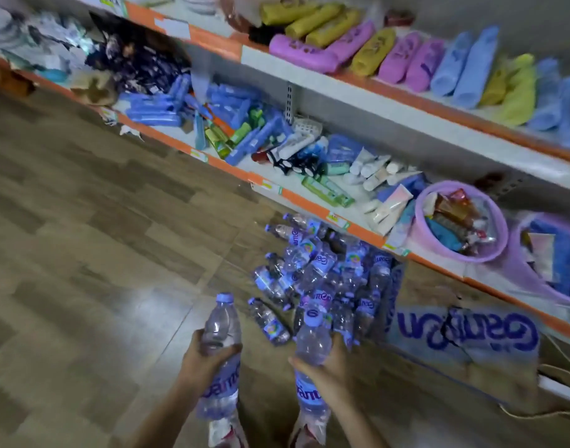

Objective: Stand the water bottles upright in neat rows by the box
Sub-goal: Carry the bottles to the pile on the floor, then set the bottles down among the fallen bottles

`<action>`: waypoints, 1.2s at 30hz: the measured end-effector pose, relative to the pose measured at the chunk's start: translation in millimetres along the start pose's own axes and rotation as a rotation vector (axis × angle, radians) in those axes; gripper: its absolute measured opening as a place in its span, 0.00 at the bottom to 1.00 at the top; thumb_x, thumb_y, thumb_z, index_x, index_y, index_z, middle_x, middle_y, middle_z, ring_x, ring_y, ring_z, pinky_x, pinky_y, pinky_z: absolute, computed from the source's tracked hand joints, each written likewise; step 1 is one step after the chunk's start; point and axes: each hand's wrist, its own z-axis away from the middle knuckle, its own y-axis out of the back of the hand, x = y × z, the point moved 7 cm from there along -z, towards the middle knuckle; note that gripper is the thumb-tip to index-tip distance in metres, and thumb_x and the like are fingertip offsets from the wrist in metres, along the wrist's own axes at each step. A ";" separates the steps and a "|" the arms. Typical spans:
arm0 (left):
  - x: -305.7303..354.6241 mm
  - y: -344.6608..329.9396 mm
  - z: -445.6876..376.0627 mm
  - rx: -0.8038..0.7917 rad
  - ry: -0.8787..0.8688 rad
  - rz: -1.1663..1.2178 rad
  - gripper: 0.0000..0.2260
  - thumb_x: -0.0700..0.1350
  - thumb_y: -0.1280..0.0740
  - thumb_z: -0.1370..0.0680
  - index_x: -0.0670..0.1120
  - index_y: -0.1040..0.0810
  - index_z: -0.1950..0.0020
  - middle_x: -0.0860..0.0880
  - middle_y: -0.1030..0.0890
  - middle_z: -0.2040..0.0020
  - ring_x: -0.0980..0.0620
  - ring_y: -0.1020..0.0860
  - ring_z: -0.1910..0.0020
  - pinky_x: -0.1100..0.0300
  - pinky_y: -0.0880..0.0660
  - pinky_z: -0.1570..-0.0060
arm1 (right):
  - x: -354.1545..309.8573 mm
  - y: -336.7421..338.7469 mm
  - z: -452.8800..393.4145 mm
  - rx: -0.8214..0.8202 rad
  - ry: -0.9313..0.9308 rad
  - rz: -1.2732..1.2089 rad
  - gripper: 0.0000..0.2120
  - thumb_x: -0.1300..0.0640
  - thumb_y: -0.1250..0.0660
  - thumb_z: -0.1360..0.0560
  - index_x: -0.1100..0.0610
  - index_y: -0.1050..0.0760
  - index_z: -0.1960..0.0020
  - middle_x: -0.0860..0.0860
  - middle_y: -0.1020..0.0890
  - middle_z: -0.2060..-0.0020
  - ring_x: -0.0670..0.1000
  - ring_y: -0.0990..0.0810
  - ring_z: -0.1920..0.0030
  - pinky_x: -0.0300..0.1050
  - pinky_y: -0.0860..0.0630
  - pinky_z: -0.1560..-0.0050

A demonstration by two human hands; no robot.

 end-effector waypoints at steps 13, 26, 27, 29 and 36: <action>-48.3 -122.3 -357.5 -0.132 -0.407 -0.087 0.33 0.56 0.20 0.52 0.47 0.26 0.52 0.46 0.18 0.53 0.46 0.19 0.53 0.49 0.22 0.48 | 45.3 -143.0 -308.6 -0.316 0.487 0.709 0.40 0.45 0.20 0.43 0.54 0.33 0.38 0.50 0.23 0.42 0.51 0.24 0.42 0.46 0.26 0.45; -99.7 -127.1 -392.9 -0.086 -0.506 -0.251 0.22 0.55 0.24 0.49 0.50 0.23 0.60 0.49 0.18 0.56 0.51 0.19 0.54 0.62 0.23 0.56 | 123.2 -166.1 -362.9 -0.110 0.478 0.320 0.30 0.46 0.21 0.42 0.46 0.29 0.44 0.44 0.21 0.49 0.47 0.22 0.46 0.39 0.30 0.49; -102.7 -128.3 -390.0 -0.092 -0.502 -0.282 0.19 0.54 0.22 0.45 0.50 0.24 0.60 0.50 0.19 0.58 0.52 0.21 0.55 0.70 0.27 0.63 | 130.8 -164.5 -365.1 -0.110 0.462 0.322 0.32 0.45 0.21 0.43 0.46 0.28 0.43 0.44 0.20 0.48 0.47 0.22 0.46 0.40 0.29 0.48; -105.5 -128.5 -384.7 -0.085 -0.489 -0.353 0.13 0.50 0.23 0.36 0.51 0.27 0.61 0.55 0.21 0.63 0.56 0.24 0.60 0.76 0.33 0.71 | 136.1 -159.3 -364.3 -0.112 0.445 0.344 0.37 0.41 0.21 0.47 0.46 0.29 0.41 0.46 0.20 0.45 0.48 0.23 0.43 0.43 0.27 0.42; -80.8 -122.4 -412.1 -0.052 -0.596 -0.344 0.35 0.58 0.26 0.55 0.48 0.23 0.49 0.49 0.17 0.54 0.51 0.19 0.52 0.53 0.22 0.46 | 111.9 -145.0 -337.8 -0.089 0.576 0.332 0.32 0.48 0.20 0.44 0.46 0.29 0.43 0.44 0.19 0.47 0.47 0.20 0.47 0.41 0.26 0.47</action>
